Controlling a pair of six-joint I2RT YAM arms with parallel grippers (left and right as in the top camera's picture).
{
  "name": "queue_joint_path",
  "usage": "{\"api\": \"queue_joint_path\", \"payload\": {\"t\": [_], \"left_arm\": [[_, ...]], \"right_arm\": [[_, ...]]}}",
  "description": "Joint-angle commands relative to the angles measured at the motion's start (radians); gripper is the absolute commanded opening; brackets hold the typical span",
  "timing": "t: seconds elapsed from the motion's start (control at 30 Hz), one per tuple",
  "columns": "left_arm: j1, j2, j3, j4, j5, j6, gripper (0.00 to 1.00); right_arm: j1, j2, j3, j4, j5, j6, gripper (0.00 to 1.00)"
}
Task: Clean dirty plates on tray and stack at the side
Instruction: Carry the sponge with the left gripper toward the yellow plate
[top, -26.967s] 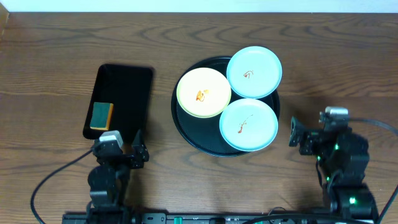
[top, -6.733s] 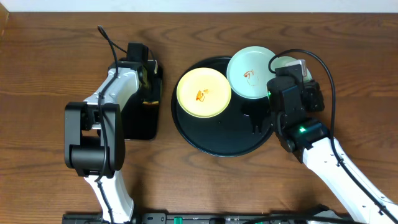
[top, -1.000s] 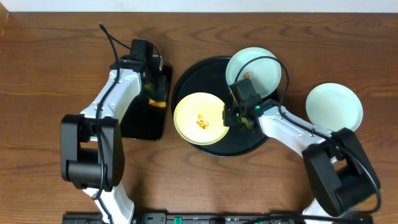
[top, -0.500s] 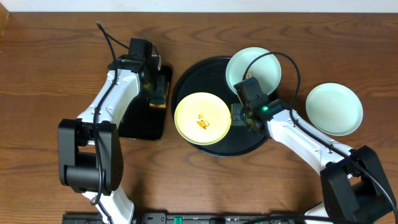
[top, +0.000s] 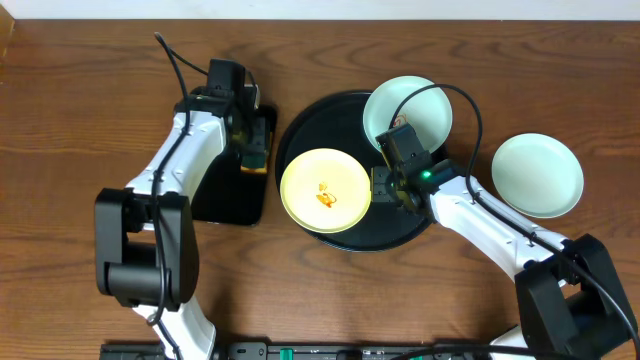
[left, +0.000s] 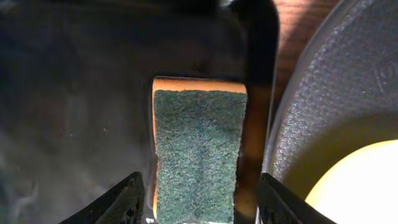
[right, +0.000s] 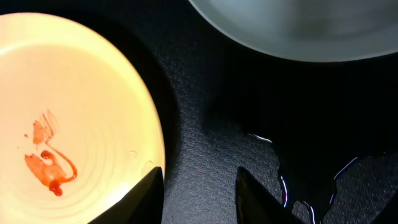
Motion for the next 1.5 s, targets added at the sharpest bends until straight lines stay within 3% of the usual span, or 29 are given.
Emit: {"api": "queue_joint_path", "payload": {"t": [0.0, 0.6, 0.67, 0.77, 0.87, 1.03, 1.13, 1.37, 1.47], "left_arm": [[0.000, 0.045, -0.009, 0.000, -0.009, 0.005, 0.59], [0.000, 0.171, -0.009, -0.004, -0.009, 0.005, 0.58], [0.000, 0.181, -0.009, -0.012, -0.009, 0.005, 0.50], [0.000, 0.182, -0.009, -0.019, -0.010, 0.005, 0.31], [0.000, 0.179, -0.009, -0.020, -0.010, 0.006, 0.22], [0.000, 0.175, -0.009, -0.020, -0.010, 0.005, 0.19], [0.000, 0.175, -0.009, -0.023, -0.010, 0.006, 0.11], [0.000, 0.169, -0.008, -0.034, -0.010, 0.006, 0.08], [0.001, 0.153, -0.008, -0.035, -0.013, 0.006, 0.08]], "right_arm": [[0.005, -0.003, 0.000, 0.005, 0.000, 0.000, 0.37], [0.019, 0.000, 0.000, 0.006, -0.014, 0.000, 0.41], [0.021, 0.003, 0.000, 0.006, -0.014, 0.000, 0.37], [0.021, 0.009, 0.000, 0.006, -0.015, 0.000, 0.30], [0.021, 0.009, 0.000, 0.007, -0.014, 0.000, 0.28], [0.021, 0.012, 0.000, 0.009, -0.016, 0.000, 0.20], [0.021, 0.020, 0.000, 0.010, -0.035, 0.000, 0.18], [0.021, 0.026, 0.000, 0.024, -0.037, 0.000, 0.22], [0.021, 0.026, 0.000, 0.025, -0.037, 0.000, 0.29]]}}
